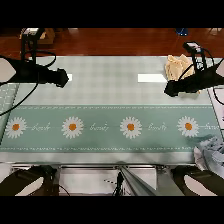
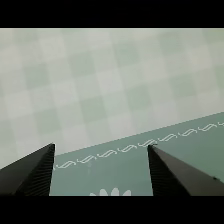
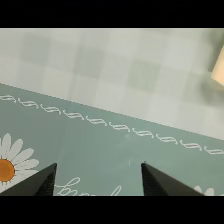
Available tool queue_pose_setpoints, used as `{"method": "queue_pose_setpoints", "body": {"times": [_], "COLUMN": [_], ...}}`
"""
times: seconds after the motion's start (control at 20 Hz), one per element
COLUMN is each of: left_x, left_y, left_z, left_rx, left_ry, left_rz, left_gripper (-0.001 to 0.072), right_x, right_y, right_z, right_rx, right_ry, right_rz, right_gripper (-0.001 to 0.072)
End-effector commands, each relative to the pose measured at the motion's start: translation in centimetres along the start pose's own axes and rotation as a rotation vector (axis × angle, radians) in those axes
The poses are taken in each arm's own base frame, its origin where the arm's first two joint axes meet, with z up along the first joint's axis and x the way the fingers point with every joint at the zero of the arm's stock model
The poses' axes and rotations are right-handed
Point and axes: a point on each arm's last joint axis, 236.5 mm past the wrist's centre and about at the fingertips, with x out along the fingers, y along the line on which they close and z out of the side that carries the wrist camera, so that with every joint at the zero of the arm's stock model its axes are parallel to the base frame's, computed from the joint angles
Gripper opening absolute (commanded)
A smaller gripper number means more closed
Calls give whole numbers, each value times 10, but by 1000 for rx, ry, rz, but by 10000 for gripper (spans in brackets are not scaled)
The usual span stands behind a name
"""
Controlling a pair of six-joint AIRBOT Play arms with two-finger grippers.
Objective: Fold the shirts.
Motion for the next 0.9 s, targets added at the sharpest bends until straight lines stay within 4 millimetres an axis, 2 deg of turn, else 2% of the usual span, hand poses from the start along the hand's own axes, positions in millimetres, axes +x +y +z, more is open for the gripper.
{"method": "queue_pose_setpoints", "body": {"times": [0.0, 0.75, 0.85], "left_x": [0, 0, 1], "left_y": [1, 1, 1], "left_z": [0, 0, 7], "left_rx": [0, 0, 0], "left_ry": [1, 1, -31], "left_rz": [1, 1, 1], "left_gripper": [713, 713, 713], "right_x": [0, 0, -1], "right_y": [0, 1, 1], "right_z": [0, 1, 19], "right_rx": [0, 3, 8], "right_ry": [0, -4, -77], "right_rz": [0, 3, 3], "right_gripper": [610, 610, 609]}}
